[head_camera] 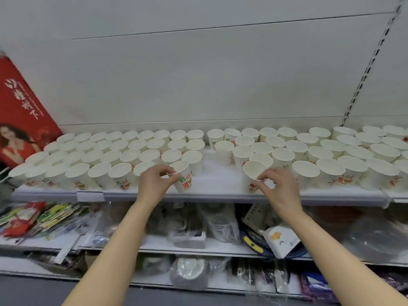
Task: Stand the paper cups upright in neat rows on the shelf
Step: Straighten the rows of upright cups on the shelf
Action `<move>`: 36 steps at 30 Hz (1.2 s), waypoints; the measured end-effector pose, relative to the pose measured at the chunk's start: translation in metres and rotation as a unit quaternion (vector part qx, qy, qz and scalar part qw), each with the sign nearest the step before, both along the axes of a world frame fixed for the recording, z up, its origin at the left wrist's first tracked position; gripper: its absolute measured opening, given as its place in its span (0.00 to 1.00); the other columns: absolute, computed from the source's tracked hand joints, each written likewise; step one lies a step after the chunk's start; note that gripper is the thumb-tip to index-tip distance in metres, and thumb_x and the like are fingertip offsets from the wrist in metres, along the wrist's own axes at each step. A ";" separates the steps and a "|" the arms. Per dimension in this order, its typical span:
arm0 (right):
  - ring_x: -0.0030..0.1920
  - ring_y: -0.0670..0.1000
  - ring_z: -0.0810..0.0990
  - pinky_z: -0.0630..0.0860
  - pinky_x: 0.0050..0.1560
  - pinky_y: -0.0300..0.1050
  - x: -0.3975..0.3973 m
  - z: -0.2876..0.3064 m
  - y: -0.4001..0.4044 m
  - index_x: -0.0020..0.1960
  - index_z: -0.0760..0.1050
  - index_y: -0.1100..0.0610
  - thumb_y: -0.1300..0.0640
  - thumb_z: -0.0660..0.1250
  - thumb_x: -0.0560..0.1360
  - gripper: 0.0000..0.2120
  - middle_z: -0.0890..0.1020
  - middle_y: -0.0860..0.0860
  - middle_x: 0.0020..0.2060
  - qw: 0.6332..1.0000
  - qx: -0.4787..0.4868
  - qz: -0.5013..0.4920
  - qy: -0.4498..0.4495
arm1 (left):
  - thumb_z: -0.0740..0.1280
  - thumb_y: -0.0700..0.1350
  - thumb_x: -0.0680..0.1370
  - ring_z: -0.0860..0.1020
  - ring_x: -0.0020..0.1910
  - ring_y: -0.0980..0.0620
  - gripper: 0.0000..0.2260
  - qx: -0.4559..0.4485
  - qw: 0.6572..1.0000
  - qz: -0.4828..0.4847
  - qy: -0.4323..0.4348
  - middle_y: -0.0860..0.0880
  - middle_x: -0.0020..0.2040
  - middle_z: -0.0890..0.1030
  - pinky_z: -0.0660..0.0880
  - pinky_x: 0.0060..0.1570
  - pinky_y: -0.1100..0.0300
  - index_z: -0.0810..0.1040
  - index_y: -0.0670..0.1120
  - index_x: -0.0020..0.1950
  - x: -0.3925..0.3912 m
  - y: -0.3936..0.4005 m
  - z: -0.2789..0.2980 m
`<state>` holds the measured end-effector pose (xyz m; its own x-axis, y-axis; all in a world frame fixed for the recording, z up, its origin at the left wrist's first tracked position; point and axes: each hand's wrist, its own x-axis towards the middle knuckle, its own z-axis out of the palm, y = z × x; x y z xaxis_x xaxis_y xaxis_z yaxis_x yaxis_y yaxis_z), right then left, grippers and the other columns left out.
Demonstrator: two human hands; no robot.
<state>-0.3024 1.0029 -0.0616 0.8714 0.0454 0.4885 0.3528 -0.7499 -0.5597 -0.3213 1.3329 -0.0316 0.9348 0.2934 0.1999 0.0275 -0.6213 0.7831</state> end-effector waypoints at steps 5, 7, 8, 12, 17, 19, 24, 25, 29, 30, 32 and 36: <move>0.51 0.50 0.72 0.66 0.47 0.42 0.007 0.012 0.082 0.44 0.81 0.51 0.51 0.73 0.71 0.05 0.80 0.47 0.45 0.998 -0.042 0.052 0.012 | 0.76 0.53 0.71 0.79 0.48 0.55 0.07 0.099 0.994 0.017 0.036 0.55 0.46 0.83 0.73 0.45 0.58 0.82 0.52 0.42 0.001 0.035 0.007; 0.53 0.50 0.72 0.67 0.48 0.42 0.012 0.014 0.110 0.45 0.81 0.51 0.50 0.71 0.73 0.05 0.80 0.47 0.47 0.996 -0.061 0.060 0.030 | 0.75 0.54 0.72 0.79 0.48 0.54 0.08 0.135 0.990 0.010 0.048 0.54 0.47 0.82 0.74 0.45 0.57 0.82 0.51 0.43 0.005 0.042 0.005; 0.54 0.50 0.72 0.68 0.48 0.43 0.014 0.014 0.122 0.46 0.81 0.51 0.50 0.70 0.74 0.05 0.80 0.47 0.48 0.995 -0.071 0.062 0.039 | 0.75 0.54 0.72 0.78 0.48 0.53 0.09 0.146 0.988 0.005 0.050 0.54 0.47 0.82 0.74 0.46 0.56 0.82 0.50 0.43 0.006 0.043 0.003; 0.54 0.50 0.71 0.69 0.50 0.44 0.021 0.017 0.150 0.49 0.81 0.51 0.50 0.69 0.75 0.07 0.80 0.47 0.50 0.993 -0.093 0.050 0.050 | 0.74 0.55 0.72 0.77 0.47 0.53 0.09 0.176 0.984 -0.021 0.032 0.54 0.47 0.81 0.73 0.46 0.56 0.82 0.51 0.44 0.012 0.046 -0.001; 0.55 0.50 0.71 0.73 0.51 0.46 0.022 0.018 0.165 0.51 0.81 0.50 0.51 0.67 0.76 0.07 0.80 0.47 0.51 0.990 -0.121 0.046 0.057 | 0.74 0.53 0.73 0.77 0.49 0.52 0.07 0.217 0.973 -0.067 0.033 0.54 0.50 0.81 0.73 0.47 0.56 0.82 0.52 0.45 0.020 0.042 -0.004; 0.55 0.50 0.71 0.74 0.52 0.47 0.020 0.017 0.168 0.53 0.80 0.50 0.52 0.66 0.76 0.07 0.80 0.47 0.52 0.987 -0.132 0.051 0.072 | 0.74 0.54 0.73 0.77 0.50 0.52 0.06 0.251 0.964 -0.078 0.042 0.55 0.50 0.81 0.73 0.46 0.56 0.83 0.53 0.44 0.022 0.045 -0.004; 0.56 0.49 0.73 0.72 0.52 0.44 0.014 0.011 0.165 0.55 0.79 0.50 0.55 0.68 0.76 0.08 0.78 0.47 0.56 0.988 -0.107 0.082 0.077 | 0.74 0.55 0.72 0.74 0.57 0.53 0.06 0.291 0.951 -0.106 0.012 0.57 0.55 0.80 0.74 0.50 0.54 0.82 0.56 0.45 0.024 0.055 -0.002; 0.56 0.48 0.73 0.72 0.53 0.43 0.014 0.011 0.164 0.54 0.79 0.50 0.55 0.68 0.75 0.08 0.77 0.47 0.56 0.988 -0.106 0.079 0.084 | 0.74 0.55 0.72 0.73 0.58 0.53 0.06 0.299 0.948 -0.109 0.007 0.57 0.57 0.79 0.74 0.50 0.54 0.83 0.56 0.46 0.023 0.055 -0.002; 0.54 0.48 0.74 0.73 0.54 0.43 0.016 0.009 0.168 0.50 0.80 0.51 0.55 0.68 0.76 0.05 0.79 0.47 0.54 0.988 -0.101 0.065 0.094 | 0.71 0.55 0.75 0.75 0.56 0.52 0.05 0.306 0.946 -0.105 0.019 0.55 0.55 0.80 0.73 0.48 0.56 0.83 0.55 0.47 0.025 0.052 -0.002; 0.54 0.47 0.74 0.73 0.53 0.43 0.016 0.010 0.169 0.50 0.80 0.51 0.55 0.68 0.76 0.05 0.79 0.47 0.53 0.989 -0.100 0.062 0.092 | 0.71 0.55 0.75 0.75 0.55 0.52 0.05 0.301 0.948 -0.104 0.018 0.55 0.54 0.81 0.73 0.47 0.57 0.83 0.55 0.47 0.026 0.053 -0.003; 0.52 0.47 0.74 0.74 0.51 0.43 0.016 0.010 0.173 0.51 0.81 0.51 0.53 0.67 0.76 0.05 0.80 0.47 0.51 0.989 -0.106 0.060 0.086 | 0.71 0.54 0.75 0.76 0.54 0.52 0.05 0.291 0.950 -0.111 0.016 0.55 0.53 0.81 0.73 0.46 0.57 0.83 0.55 0.46 0.027 0.054 -0.003; 0.50 0.46 0.73 0.71 0.48 0.40 0.017 0.013 0.181 0.53 0.80 0.49 0.51 0.69 0.75 0.08 0.81 0.45 0.51 0.987 -0.117 0.074 0.079 | 0.72 0.54 0.75 0.76 0.55 0.52 0.05 0.294 0.947 -0.128 0.012 0.55 0.54 0.80 0.70 0.46 0.59 0.83 0.55 0.48 0.028 0.058 0.000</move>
<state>-0.2854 1.1836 -0.0490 0.9117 0.2729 0.3071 0.3893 -0.8126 -0.4337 -0.2930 1.3906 -0.0315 0.9669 -0.0988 0.2354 -0.1692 -0.9385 0.3009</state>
